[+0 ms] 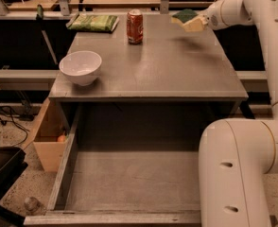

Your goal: Place sponge into top drawer

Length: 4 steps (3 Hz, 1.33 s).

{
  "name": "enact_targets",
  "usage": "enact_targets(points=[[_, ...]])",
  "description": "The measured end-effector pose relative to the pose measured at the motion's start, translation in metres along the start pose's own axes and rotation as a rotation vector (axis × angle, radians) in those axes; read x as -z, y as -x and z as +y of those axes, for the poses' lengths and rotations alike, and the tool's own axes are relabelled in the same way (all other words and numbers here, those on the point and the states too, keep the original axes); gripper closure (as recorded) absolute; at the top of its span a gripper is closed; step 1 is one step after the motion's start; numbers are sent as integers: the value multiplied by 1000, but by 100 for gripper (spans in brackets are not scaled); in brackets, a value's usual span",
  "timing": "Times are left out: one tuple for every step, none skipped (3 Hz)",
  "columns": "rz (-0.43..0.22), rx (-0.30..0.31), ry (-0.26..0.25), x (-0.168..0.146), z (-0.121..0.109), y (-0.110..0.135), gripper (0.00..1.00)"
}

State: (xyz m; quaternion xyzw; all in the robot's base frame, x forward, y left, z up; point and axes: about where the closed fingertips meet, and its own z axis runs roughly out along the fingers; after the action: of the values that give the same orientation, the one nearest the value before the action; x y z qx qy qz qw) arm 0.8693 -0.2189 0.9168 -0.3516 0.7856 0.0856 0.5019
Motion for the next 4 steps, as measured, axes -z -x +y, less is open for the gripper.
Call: enact_targets(points=[[39, 49, -51, 20, -7, 18, 100], [76, 52, -86, 50, -16, 20, 100], [94, 39, -112, 71, -24, 17, 100], [107, 6, -149, 98, -37, 13, 100]])
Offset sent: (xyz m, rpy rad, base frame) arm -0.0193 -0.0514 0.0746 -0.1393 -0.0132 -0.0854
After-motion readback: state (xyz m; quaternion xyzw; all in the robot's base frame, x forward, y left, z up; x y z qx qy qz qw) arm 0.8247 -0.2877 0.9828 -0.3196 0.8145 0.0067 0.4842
